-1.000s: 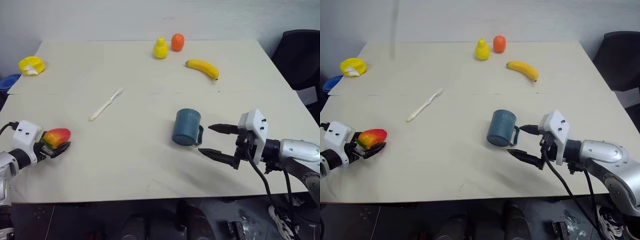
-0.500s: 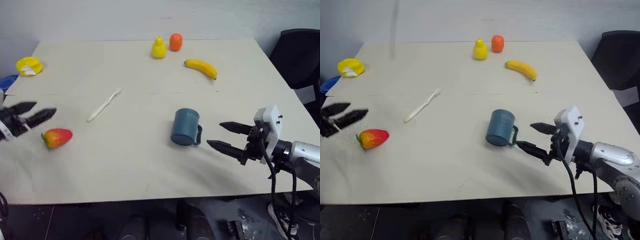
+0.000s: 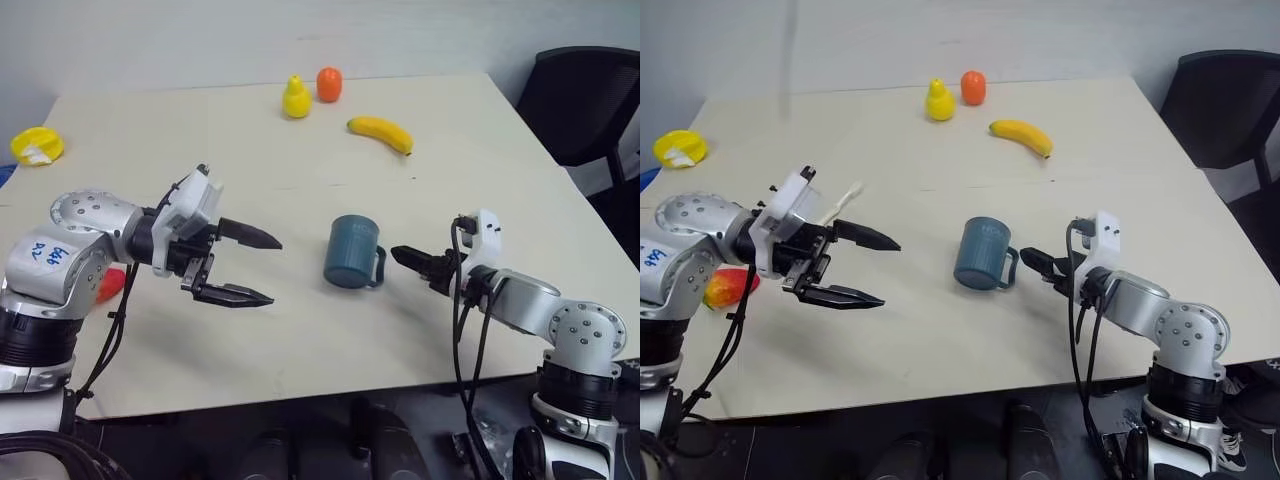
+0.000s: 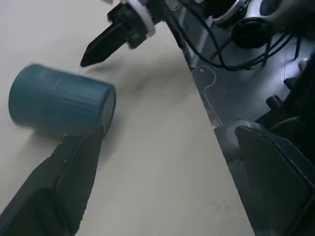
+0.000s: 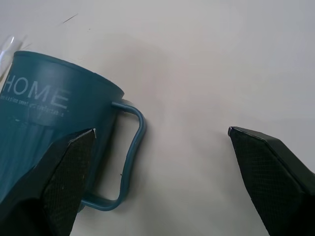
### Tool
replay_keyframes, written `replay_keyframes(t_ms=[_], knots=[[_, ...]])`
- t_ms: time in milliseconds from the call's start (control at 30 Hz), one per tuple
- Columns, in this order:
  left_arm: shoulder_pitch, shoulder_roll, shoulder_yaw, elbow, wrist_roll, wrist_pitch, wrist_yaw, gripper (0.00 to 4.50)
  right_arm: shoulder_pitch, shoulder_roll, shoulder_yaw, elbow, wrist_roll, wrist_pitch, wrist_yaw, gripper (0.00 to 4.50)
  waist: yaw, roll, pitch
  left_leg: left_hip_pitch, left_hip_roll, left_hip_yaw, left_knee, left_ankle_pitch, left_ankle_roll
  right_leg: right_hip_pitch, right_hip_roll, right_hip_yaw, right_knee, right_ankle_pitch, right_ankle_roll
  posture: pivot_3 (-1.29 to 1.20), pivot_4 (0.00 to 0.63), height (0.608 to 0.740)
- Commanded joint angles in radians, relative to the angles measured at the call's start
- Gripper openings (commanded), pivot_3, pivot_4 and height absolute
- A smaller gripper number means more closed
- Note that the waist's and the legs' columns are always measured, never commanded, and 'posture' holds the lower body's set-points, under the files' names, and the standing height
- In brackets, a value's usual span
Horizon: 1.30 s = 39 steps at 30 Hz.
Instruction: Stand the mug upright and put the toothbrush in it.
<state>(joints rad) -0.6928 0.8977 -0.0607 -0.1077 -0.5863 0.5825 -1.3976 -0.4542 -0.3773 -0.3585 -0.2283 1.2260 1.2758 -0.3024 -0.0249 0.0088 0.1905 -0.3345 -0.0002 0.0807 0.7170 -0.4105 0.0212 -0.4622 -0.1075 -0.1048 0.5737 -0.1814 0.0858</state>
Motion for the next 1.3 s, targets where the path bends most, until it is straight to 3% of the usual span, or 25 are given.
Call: replay_keyframes(t_ms=[33, 367, 500, 867, 1000, 1167, 1300], knots=[[-0.033, -0.013, -0.011, 0.041, 0.028, -0.043, -0.031, 4.49, -0.033, -0.001, 0.034, -0.014, 0.012, 0.033, -0.007, 4.5, -0.004, 0.0, 0.0, 0.0, 0.0, 0.0, 0.0, 0.0, 0.0, 0.0, 0.0, 0.0, 0.0, 0.0, 0.0, 0.0, 0.15, 0.74], [-0.043, -0.049, -0.019, 0.071, 0.078, -0.091, -0.03, 4.49, -0.122, -0.067, 0.361, 0.075, -0.321, -0.003, 0.203, 4.5, -0.004, -0.004, -0.002, 0.0, 0.001, -0.003, 0.002, -0.001, 0.004, -0.002, -0.002, 0.002, 0.001, 0.0, 0.001, 0.0, 0.15, 0.74], [-0.039, -0.053, -0.011, 0.06, 0.077, -0.086, -0.026, 4.5, -0.126, -0.065, 0.403, 0.097, -0.409, -0.032, 0.281, 3.66, -0.004, -0.007, -0.004, 0.001, 0.001, -0.006, 0.002, -0.001, 0.006, -0.001, -0.002, 0.003, 0.001, 0.001, 0.001, 0.0, 0.15, 0.74], [-0.028, -0.053, -0.005, 0.054, 0.073, -0.082, -0.015, 4.5, -0.127, -0.037, 0.396, 0.084, -0.539, -0.038, 0.387, 0.02, -0.003, -0.008, -0.005, 0.001, 0.003, -0.008, 0.002, -0.001, 0.006, -0.001, -0.002, 0.001, 0.001, 0.001, 0.001, 0.0, 0.15, 0.74], [-0.02, -0.055, 0.003, 0.058, 0.072, -0.078, 0.0, 4.5, -0.145, -0.045, 0.415, 0.029, -0.586, -0.131, 0.443, 0.02, -0.002, -0.008, -0.005, 0.002, 0.002, -0.01, 0.003, -0.001, 0.006, -0.002, -0.004, 0.0, 0.001, 0.001, 0.001, 0.0, 0.15, 0.74], [0.022, -0.035, 0.047, 0.053, 0.062, -0.053, 0.036, 4.5, -0.178, 0.047, 0.39, 0.035, -0.747, -0.447, 0.397, 0.02, -0.006, -0.007, -0.004, 0.001, -0.001, -0.01, 0.002, -0.001, 0.006, -0.003, -0.003, 0.0, 0.001, 0.001, 0.001, 0.0, 0.15, 0.74], [0.055, -0.018, 0.09, 0.049, 0.054, -0.027, 0.067, 4.5, -0.163, 0.069, 0.5, 0.131, -1.0, -0.839, 0.398, 0.02, -0.006, -0.007, -0.004, 0.0, -0.002, -0.011, 0.002, -0.001, 0.005, -0.005, -0.003, -0.001, 0.001, 0.0, 0.001, 0.0, 0.15, 0.74]])
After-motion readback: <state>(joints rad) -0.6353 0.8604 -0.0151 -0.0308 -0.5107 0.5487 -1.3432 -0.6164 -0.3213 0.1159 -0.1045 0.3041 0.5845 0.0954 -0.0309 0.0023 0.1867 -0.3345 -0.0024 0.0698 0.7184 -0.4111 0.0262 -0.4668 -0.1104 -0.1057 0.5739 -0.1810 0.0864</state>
